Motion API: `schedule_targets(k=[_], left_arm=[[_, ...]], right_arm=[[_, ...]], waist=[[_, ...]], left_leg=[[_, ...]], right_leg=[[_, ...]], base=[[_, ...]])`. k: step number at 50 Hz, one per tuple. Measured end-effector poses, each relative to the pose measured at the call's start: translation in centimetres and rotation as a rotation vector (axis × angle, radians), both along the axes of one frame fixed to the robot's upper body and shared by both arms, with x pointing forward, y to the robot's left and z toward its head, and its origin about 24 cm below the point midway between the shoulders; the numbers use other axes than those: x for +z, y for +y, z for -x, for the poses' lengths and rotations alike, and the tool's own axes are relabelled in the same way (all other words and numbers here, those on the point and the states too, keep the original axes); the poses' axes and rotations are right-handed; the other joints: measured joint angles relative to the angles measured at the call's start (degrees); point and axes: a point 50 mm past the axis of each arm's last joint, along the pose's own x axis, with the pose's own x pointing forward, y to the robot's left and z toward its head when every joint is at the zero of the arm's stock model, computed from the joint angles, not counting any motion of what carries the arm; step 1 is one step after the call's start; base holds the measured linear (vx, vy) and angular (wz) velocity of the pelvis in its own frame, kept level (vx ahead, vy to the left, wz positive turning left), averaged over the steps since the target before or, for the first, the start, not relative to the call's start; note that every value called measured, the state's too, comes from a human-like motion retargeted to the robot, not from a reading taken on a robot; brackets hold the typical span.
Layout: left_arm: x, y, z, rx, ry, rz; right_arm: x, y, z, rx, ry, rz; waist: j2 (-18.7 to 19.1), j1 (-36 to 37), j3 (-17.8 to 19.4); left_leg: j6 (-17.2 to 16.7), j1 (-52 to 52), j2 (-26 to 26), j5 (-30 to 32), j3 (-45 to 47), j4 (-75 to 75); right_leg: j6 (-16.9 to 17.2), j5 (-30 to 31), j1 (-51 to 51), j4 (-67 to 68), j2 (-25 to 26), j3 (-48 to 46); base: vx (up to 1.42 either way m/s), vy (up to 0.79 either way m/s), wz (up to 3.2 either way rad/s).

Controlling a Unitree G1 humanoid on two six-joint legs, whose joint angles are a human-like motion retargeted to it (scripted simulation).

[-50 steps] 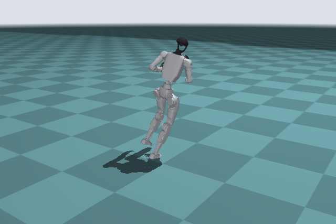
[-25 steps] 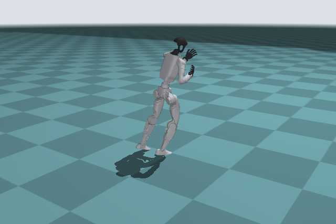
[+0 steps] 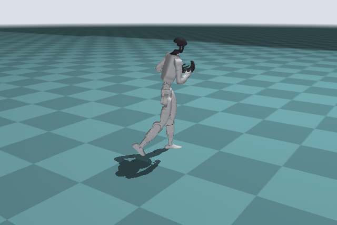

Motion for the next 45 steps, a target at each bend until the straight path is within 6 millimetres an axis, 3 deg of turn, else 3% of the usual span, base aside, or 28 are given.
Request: schedule_targets(k=[2, 3, 4, 5, 8, 10, 12, 16, 18, 20, 23, 25, 27, 28, 30, 32, 35, 37, 40, 42, 45], left_arm=[[1.4, -1.1, -2.1, -0.032, -0.057, -0.073], [2.3, -1.9, -3.6, -0.048, -0.096, -0.129], [3.5, -2.8, -4.9, -0.064, -0.145, -0.197], [4.8, -3.8, -6.1, -0.075, -0.201, -0.272], [10.2, -7.1, -8.3, -0.115, -0.454, -0.438], [13.6, -8.8, -8.1, -0.129, -0.624, -0.441], [15.8, -9.7, -7.3, -0.130, -0.748, -0.400], [17.5, -10.5, -5.7, -0.193, -0.854, -0.257], [17.0, -10.4, -5.4, -0.242, -0.843, -0.220], [15.9, -10.0, -5.3, -0.251, -0.801, -0.244], [13.1, -8.4, -6.3, -0.167, -0.655, -0.382], [9.8, -7.1, -6.7, -0.114, -0.486, -0.397], [6.3, -6.0, -6.2, -0.128, -0.324, -0.296], [4.7, -5.5, -5.4, -0.137, -0.243, -0.190], [2.0, -3.9, -3.9, -0.052, -0.082, 0.015], [1.2, -3.3, -2.4, -0.162, -0.085, 0.111], [0.8, -1.1, -1.0, -0.088, -0.060, 0.104], [0.9, 0.3, 0.0, -0.020, -0.059, 0.048], [1.2, 1.6, 1.1, 0.071, -0.062, 0.007], [1.6, 1.1, 0.2, 0.096, -0.083, -0.009], [1.6, -1.8, -3.6, 0.049, -0.072, -0.172]], right_arm=[[-1.2, -0.6, -0.4, -0.038, 0.018, 0.070], [-2.0, -1.1, -0.8, -0.074, 0.054, 0.088], [-2.9, -1.8, -1.1, -0.114, 0.109, 0.090], [-4.1, -2.5, -1.3, -0.155, 0.172, 0.084], [-6.1, -5.2, -0.9, -0.200, 0.319, 0.034], [-5.9, -7.5, -0.2, -0.253, 0.323, -0.009], [-5.8, -9.3, 0.6, -0.260, 0.331, -0.013], [-6.1, -10.6, 1.4, -0.228, 0.399, -0.017], [-6.1, -11.0, 1.1, -0.243, 0.396, 0.009], [-6.0, -11.0, 0.8, -0.247, 0.396, 0.021], [-5.7, -11.3, -0.8, -0.291, 0.310, 0.152], [-5.8, -11.2, -2.4, -0.340, 0.271, 0.220], [-4.8, -10.9, -3.9, -0.431, 0.190, 0.222], [-4.4, -10.1, -4.3, -0.451, 0.166, 0.221], [-3.1, -9.0, -4.2, -0.448, 0.128, 0.133], [-2.0, -7.8, -3.3, -0.319, 0.155, 0.004], [-0.8, -6.4, -1.9, -0.164, 0.177, -0.139], [-0.4, -5.3, -1.1, -0.093, 0.150, -0.137], [0.0, -3.5, 0.0, -0.034, 0.064, -0.058], [-0.2, -2.6, 0.1, -0.029, 0.040, -0.012], [-3.5, -1.6, -0.4, 0.025, 0.196, 0.114]], waist=[[-0.9, -2.0, 2.9], [-2.8, -2.9, 4.1], [-4.1, -3.7, 4.8], [-5.3, -4.4, 5.3], [-6.4, -7.3, 4.3], [-5.9, -11.4, 2.3], [-4.2, -16.4, 0.0], [-2.4, -22.9, -3.2], [-3.0, -24.4, -3.2], [-3.8, -24.7, -2.5], [-0.1, -22.2, -0.7], [2.1, -19.6, 0.8], [0.8, -16.7, 1.1], [0.5, -15.8, 1.0], [-0.9, -12.8, 0.1], [-3.1, -8.5, -1.7], [-4.3, -2.3, -4.3], [-2.6, 0.1, -5.0], [-0.5, 0.4, -4.6], [-0.3, -0.7, -2.5], [-4.2, -3.7, 2.6]], left_leg=[[6.4, 0.8, -1.8, -2.9, -2.0, 7.2], [10.3, -1.1, -3.3, -7.2, -2.2, 14.2], [12.2, -2.8, -4.0, -11.1, -2.3, 20.8], [13.1, -4.5, -4.3, -14.6, -2.5, 27.2], [9.7, -3.6, -3.5, -18.9, -3.0, 30.6], [7.4, -0.8, -2.8, -17.4, -4.1, 26.5], [5.6, 2.4, -1.5, -13.2, -5.5, 21.2], [3.9, 9.1, -0.9, -3.1, -7.0, 13.6], [5.0, 11.8, -1.9, -0.2, -7.2, 15.1], [8.2, 10.8, -2.9, 0.0, -6.9, 25.1], [11.2, 2.3, 0.7, -1.1, -7.4, 49.8], [10.2, -2.6, 0.0, -5.6, -10.3, 61.2], [7.0, -7.2, -1.0, -9.4, -8.5, 64.7], [9.3, -8.8, -0.5, -10.1, -7.4, 63.0], [10.8, -11.2, 0.7, -10.7, -3.5, 56.1], [9.5, -11.4, -0.2, -9.1, -0.9, 41.5], [5.9, -8.2, -1.5, -2.4, -2.7, 12.6], [3.3, -6.2, 0.1, -1.6, -9.3, 0.0], [0.5, -5.4, 2.1, 0.3, -17.1, -5.6], [0.2, -5.5, 1.8, 4.0, -14.4, -1.9], [5.6, -10.9, -5.3, -1.8, -12.9, 14.7]], right_leg=[[-4.6, -4.2, -5.1, 18.6, -1.3, -1.5], [-6.2, -8.3, -8.9, 28.3, -3.5, -2.3], [-7.6, -12.4, -12.5, 36.0, -5.5, -3.5], [-9.0, -16.5, -15.9, 42.8, -7.5, -4.9], [-11.3, -21.8, -25.0, 49.3, -12.1, -9.7], [-9.5, -23.5, -29.1, 44.7, -12.4, -12.0], [-5.0, -21.0, -30.4, 32.1, -10.8, -13.3], [5.4, -11.2, -27.3, -2.4, -9.4, -12.5], [9.3, -8.2, -24.0, -14.2, -9.8, -9.5], [9.8, -2.2, -20.9, -18.7, -10.2, -5.7], [0.0, -10.7, -20.3, -9.7, -5.8, -4.5], [-4.5, -18.8, -22.0, 0.9, -2.9, -3.3], [-1.0, -23.1, -24.1, 9.9, -3.7, -2.0], [-1.6, -22.8, -22.2, 7.5, -3.7, -1.4], [0.6, -20.8, -18.9, 3.1, -4.5, -0.5], [3.3, -17.0, -16.1, -2.0, -6.0, 1.0], [6.5, -10.6, -12.5, -7.9, -6.4, 3.9], [6.6, -8.3, -9.2, -9.2, -4.7, 6.0], [3.6, -9.3, -6.8, -4.3, -3.0, 8.0], [-0.2, -14.4, -9.8, 8.5, -2.9, 7.2], [-5.1, -22.6, -16.6, 30.8, -7.8, 4.7]], base=[[0.83, 0.22, 0.31], [0.77, 0.16, 0.44], [0.75, 0.12, 0.46], [0.76, 0.09, 0.39], [0.78, 0.06, 0.37], [0.80, 0.02, 0.61], [0.83, -0.04, 0.63], [0.89, -0.14, 0.07], [0.92, -0.21, -0.31], [0.87, -0.21, -0.49], [0.79, -0.14, -0.85], [0.79, -0.06, -1.07], [0.80, -0.01, -0.80], [0.79, -0.01, -0.45], [0.79, 0.01, -0.36], [0.79, 0.05, -0.49], [0.80, 0.13, -0.67], [0.79, 0.21, -0.82], [0.72, 0.25, -0.55], [0.59, 0.23, -0.07], [0.50, 0.17, 0.43]])
